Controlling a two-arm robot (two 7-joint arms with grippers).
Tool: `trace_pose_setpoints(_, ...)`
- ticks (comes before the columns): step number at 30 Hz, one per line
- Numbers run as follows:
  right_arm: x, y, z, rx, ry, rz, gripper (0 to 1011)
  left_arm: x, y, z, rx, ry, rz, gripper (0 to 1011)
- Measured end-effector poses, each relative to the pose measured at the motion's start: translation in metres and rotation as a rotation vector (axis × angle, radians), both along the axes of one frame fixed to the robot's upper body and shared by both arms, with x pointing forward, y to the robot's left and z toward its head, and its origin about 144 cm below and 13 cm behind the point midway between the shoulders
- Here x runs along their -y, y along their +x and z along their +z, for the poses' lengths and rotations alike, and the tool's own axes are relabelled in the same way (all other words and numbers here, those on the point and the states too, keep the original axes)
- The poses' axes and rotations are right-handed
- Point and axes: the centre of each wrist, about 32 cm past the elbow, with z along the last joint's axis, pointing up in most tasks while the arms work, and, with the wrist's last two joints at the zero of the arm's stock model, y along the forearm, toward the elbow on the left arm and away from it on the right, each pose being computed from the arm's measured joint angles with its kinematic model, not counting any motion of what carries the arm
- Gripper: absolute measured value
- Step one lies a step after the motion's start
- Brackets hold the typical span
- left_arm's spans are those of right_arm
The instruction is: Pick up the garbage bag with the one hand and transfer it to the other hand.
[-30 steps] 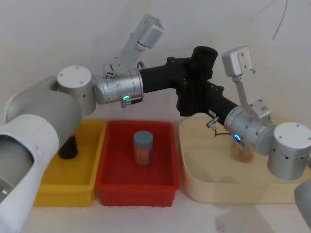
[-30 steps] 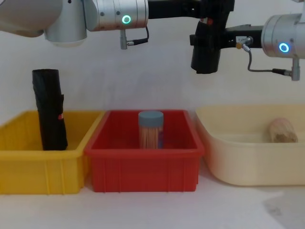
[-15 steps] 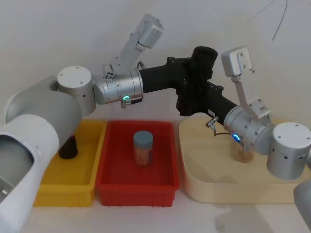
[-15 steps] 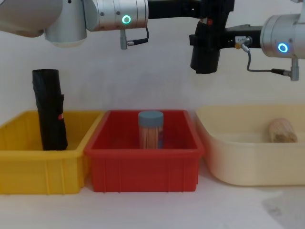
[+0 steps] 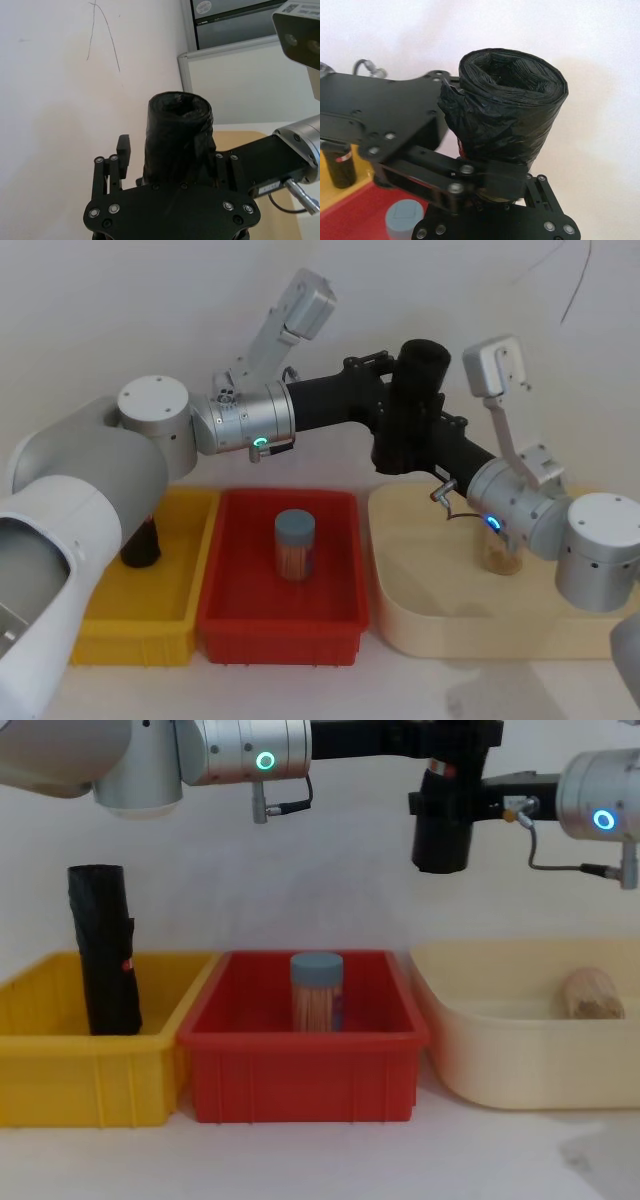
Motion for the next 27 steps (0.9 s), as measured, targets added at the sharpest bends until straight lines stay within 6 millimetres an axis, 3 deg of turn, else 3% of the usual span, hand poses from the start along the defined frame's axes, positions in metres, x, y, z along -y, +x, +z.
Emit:
trace_pose_setpoints(7, 0.011, -0.003, 0.001, -0.002, 0.006, -0.064, 543, 0.0, 0.0, 0.0, 0.0, 0.0, 0.0, 1001)
trace_pose_setpoints(21, 0.045, -0.01, 0.005, -0.005, 0.032, -0.247, 542, 0.0, 0.0, 0.0, 0.0, 0.0, 0.0, 1002)
trace_pose_setpoints(27, 0.062, -0.014, 0.007, -0.006, 0.048, -0.335, 702, 0.0, 0.0, 0.0, 0.0, 0.0, 0.0, 1002)
